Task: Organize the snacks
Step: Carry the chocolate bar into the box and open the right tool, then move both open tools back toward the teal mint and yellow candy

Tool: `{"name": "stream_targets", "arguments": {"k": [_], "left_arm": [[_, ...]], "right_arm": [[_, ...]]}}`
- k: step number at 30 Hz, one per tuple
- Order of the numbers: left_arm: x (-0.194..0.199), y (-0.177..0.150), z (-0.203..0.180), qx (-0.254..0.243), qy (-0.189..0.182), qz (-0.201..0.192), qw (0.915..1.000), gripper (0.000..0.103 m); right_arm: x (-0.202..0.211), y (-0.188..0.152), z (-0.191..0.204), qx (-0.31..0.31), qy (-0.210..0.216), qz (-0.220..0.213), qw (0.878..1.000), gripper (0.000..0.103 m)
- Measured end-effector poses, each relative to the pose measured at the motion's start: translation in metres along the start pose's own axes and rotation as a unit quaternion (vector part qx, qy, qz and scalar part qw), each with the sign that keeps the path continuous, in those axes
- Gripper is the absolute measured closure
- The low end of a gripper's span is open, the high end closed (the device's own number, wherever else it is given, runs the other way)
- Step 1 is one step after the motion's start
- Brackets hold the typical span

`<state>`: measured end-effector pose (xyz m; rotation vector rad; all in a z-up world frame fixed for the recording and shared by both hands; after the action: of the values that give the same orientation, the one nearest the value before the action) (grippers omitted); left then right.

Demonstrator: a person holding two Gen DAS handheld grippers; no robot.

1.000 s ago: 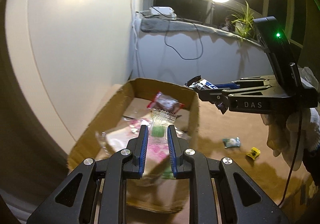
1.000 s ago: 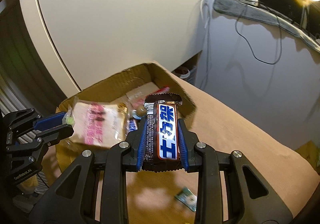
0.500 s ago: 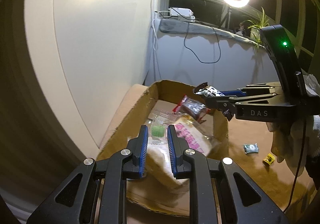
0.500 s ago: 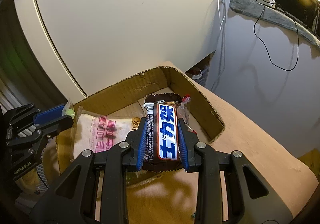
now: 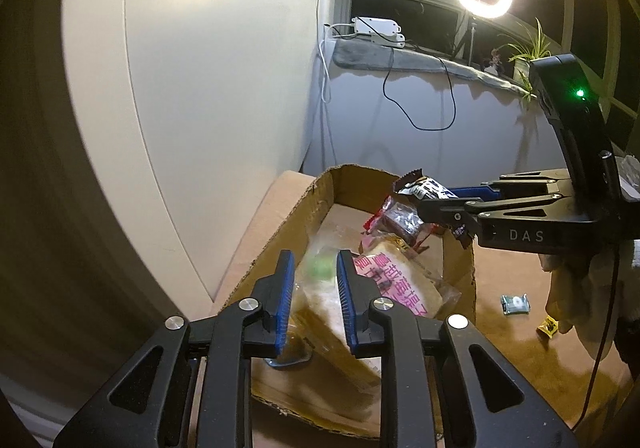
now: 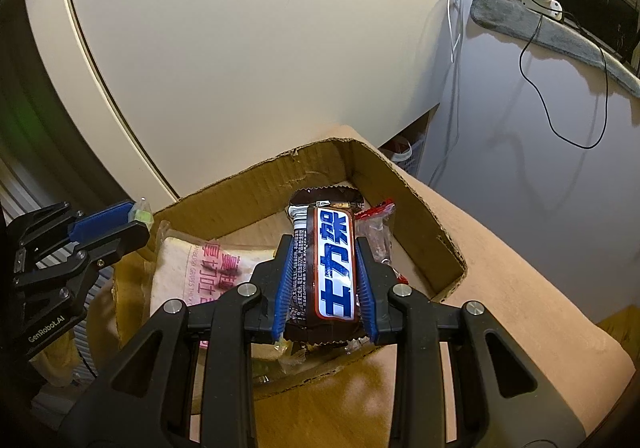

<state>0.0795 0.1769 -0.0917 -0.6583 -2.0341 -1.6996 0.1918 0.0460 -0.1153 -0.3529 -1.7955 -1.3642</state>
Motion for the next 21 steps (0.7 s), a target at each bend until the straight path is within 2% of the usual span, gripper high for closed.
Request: {"name": "stream_targets", "arguments": {"k": [3,6,8,9,12,14,16,21], "left_arm": [[0.001,0.001,0.001,0.0,0.002,-0.002,1.0,0.077],[0.003,0.001,0.001,-0.001,0.003,-0.003,1.0,0.075],[0.004,0.002,0.001,-0.002,0.004,-0.006,1.0,0.066],[0.004,0.002,0.001,-0.002,0.005,-0.007,1.0,0.066],[0.006,0.003,0.0,-0.004,0.005,-0.009,0.9999,0.065],[0.008,0.004,-0.001,-0.005,0.005,-0.01,0.9999,0.059],[0.011,0.005,-0.002,-0.005,0.006,-0.013,0.9999,0.053],[0.016,0.005,-0.007,-0.01,0.006,-0.018,0.9998,0.047]], "right_arm": [[0.001,0.0,0.001,0.002,0.0,0.0,1.0,0.072],[0.005,0.002,0.002,0.002,0.0,-0.006,1.0,0.063],[0.007,0.004,0.003,0.004,-0.001,-0.011,1.0,0.055],[0.007,0.005,0.003,0.005,-0.002,-0.012,1.0,0.051],[0.01,0.007,0.005,0.007,-0.005,-0.017,1.0,0.05],[0.012,0.008,0.005,0.008,-0.008,-0.019,1.0,0.047],[0.016,0.008,0.003,0.006,-0.013,-0.025,1.0,0.032],[0.028,0.009,-0.001,0.001,-0.021,-0.037,0.999,0.021]]}}
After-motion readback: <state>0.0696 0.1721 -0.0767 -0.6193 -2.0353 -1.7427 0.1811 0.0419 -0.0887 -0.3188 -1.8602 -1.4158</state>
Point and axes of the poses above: each gripper's, at about its wrist camera, not at the fingertips, and x roughly against the way its jaws point, z to its left, y to its top, the point moved 7 cm from there along -x, roughly the way its jaws point, and after that the axes turned 11 degrees about -y, right-handed, at the moved point
